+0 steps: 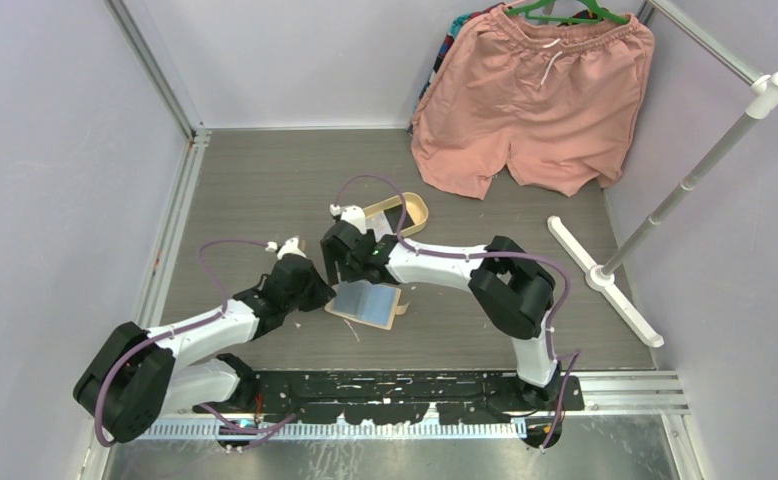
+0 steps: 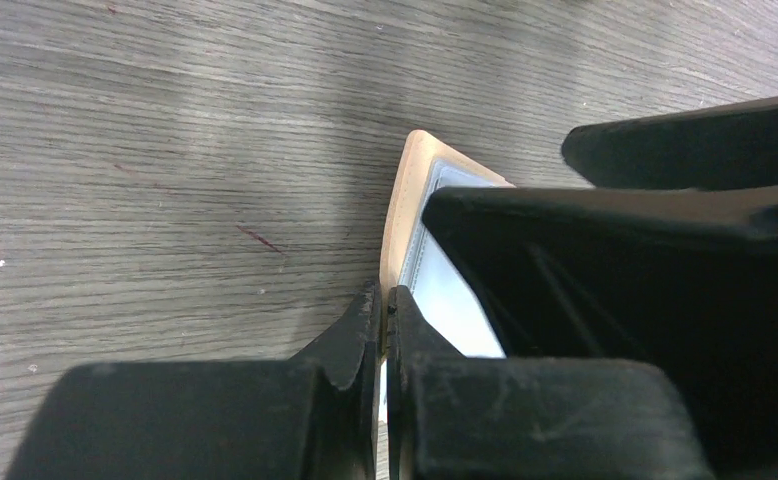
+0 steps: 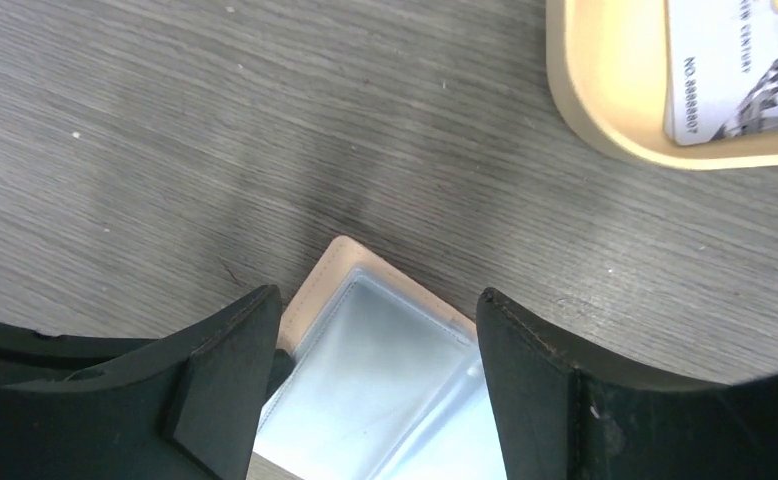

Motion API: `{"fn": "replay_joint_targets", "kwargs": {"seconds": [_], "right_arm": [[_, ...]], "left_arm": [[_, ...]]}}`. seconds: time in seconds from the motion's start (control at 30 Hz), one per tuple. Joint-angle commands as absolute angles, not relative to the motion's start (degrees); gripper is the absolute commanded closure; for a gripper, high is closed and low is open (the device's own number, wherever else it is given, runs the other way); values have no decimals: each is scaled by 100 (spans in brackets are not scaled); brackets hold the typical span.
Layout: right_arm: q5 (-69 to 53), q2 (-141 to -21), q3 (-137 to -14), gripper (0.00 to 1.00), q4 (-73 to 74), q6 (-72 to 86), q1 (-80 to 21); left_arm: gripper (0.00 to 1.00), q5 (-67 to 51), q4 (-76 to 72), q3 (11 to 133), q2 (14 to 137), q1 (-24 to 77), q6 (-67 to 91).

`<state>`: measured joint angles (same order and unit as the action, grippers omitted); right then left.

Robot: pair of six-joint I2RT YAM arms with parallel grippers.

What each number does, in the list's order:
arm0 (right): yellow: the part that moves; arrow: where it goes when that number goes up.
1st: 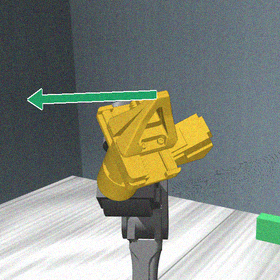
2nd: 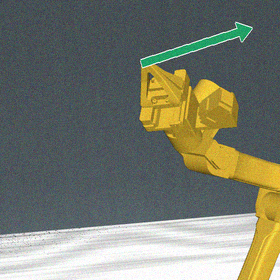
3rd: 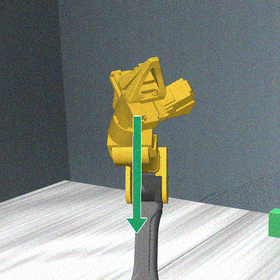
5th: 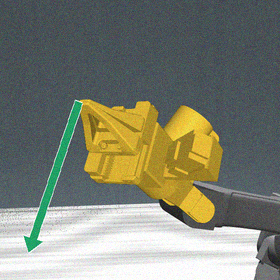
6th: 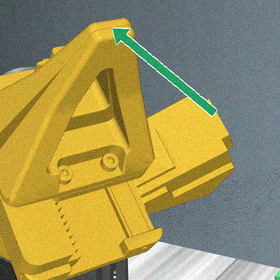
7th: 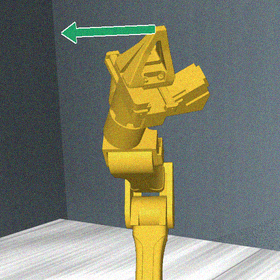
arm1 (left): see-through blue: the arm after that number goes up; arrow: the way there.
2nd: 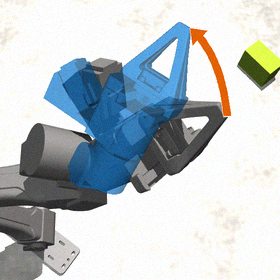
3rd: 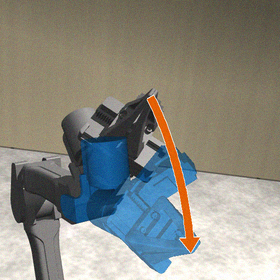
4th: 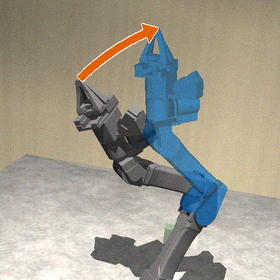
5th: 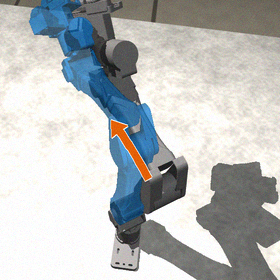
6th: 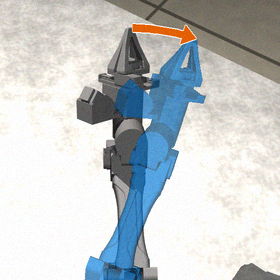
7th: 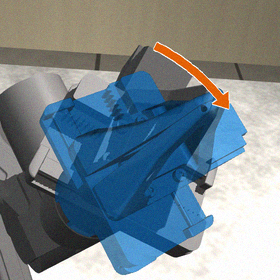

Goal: Take the credit cards out of the card holder

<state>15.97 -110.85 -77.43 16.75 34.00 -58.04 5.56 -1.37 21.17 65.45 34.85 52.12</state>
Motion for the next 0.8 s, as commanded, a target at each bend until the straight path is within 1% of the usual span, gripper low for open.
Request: {"fn": "replay_joint_targets", "kwargs": {"seconds": [0.0, 0.57, 0.77], "right_arm": [[1830, -11200, -7928, 23, 1786, 3521, -5931], [2007, -11018, -7007, 24, 1962, 3492, -6020], [2253, -10696, -6722, 24, 2168, 3353, -6017]], "left_arm": [[100, 668, -149, 2070, 6416, 3474, 5219], [100, 703, -161, 2030, 6387, 3472, 5194], [100, 781, -102, 2073, 6373, 3465, 5168]]}}
